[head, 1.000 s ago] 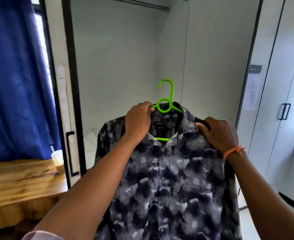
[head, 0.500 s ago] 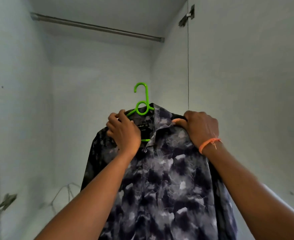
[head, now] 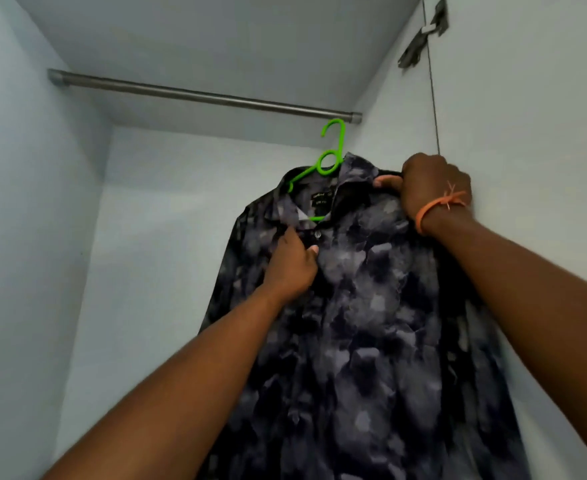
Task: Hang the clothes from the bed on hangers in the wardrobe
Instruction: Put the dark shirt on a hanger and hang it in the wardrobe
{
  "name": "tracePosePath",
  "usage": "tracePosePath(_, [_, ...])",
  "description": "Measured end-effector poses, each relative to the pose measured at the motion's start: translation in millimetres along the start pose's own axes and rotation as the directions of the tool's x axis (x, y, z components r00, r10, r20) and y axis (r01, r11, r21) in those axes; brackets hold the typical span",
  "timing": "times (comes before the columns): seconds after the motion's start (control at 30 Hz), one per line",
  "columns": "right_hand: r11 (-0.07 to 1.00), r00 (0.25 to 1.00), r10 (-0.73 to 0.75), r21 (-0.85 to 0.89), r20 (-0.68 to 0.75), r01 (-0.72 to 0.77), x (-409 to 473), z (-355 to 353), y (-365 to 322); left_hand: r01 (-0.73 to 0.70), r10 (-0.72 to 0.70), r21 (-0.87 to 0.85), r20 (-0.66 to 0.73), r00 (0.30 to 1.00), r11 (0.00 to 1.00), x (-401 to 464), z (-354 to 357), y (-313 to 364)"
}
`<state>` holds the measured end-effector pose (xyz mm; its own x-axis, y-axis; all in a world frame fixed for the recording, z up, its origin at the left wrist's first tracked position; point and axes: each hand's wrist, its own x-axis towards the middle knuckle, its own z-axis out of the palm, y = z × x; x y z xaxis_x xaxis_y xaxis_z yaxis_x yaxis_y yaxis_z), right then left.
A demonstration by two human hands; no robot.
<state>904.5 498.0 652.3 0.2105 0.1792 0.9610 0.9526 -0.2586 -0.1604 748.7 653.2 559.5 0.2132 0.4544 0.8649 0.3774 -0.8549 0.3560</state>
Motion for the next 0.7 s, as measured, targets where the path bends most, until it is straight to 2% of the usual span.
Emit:
tracePosePath(0.07, [1.000, 0.999, 0.000, -0.004, -0.035, 0.000, 28, 16, -2, -0.051, 0.052, -0.050, 0.022, 0.998, 0.997, 33, 11, -6])
tracePosePath(0.2, [0.998, 0.996, -0.002, -0.065, -0.086, -0.004, 65, 48, -12, -0.049, 0.061, -0.167, 0.066, 0.996, 0.985, 87, 30, -15])
tracePosePath(0.4, [0.985, 0.986, -0.018, -0.174, -0.167, -0.011, 117, 104, -33, -0.106, 0.129, -0.139, 0.164, 0.978, 0.985, 163, 50, -45])
tracePosePath(0.57, [0.981, 0.969, 0.004, -0.187, -0.247, -0.052, 158, 126, -45, -0.195, 0.227, -0.216, 0.137, 0.964, 0.957, 201, 57, -55])
tracePosePath(0.7, [0.972, 0.964, -0.002, -0.228, -0.264, -0.061, 180, 145, -54, -0.280, 0.306, -0.192, 0.123, 0.944, 0.940, 213, 56, -65])
